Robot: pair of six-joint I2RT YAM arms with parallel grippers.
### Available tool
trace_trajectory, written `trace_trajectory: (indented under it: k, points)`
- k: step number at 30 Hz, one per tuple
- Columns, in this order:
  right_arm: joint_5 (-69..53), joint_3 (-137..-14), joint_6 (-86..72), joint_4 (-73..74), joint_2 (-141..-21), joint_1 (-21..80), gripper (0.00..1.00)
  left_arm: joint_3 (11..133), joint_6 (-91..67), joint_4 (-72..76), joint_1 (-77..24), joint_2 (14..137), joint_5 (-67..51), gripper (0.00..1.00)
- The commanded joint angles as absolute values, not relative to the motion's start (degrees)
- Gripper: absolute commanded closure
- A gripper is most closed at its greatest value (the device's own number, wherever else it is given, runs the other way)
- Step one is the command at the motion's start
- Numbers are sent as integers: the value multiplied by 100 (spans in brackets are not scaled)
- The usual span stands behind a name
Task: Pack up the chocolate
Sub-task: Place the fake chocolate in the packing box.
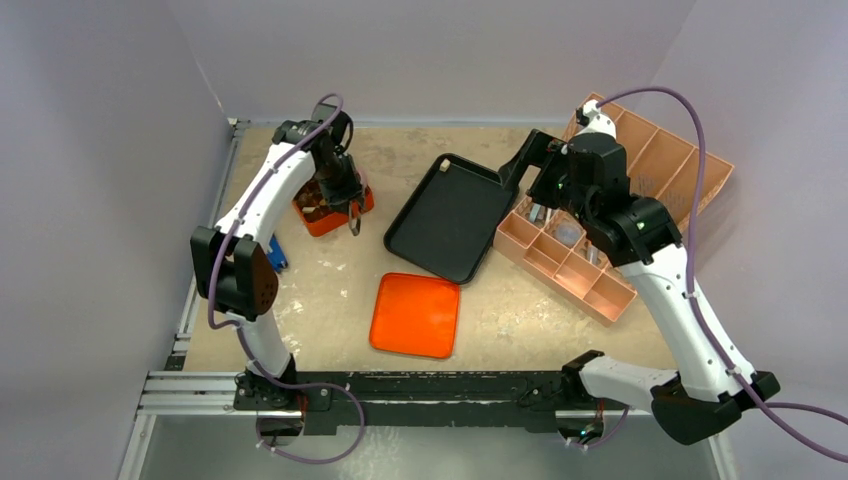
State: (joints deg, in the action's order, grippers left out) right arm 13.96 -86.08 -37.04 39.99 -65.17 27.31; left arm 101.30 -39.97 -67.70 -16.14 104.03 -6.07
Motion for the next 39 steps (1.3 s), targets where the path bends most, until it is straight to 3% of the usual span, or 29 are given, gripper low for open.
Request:
trace_trajectory:
  k: [1, 33, 39]
  points:
    - [1364, -8662, -3673, 3772, -6503, 2720, 1, 10108, -3901, -6776, -1583, 10386, -844, 75]
    - [1485, -8728, -3656, 3809, -6425, 2716, 1, 10137, -3711, -6392, -1349, 10967, -817, 67]
    - [1485, -8714, -3665, 3825, -6416, 2716, 1, 10151, -3701, -6364, -1345, 10972, -826, 61]
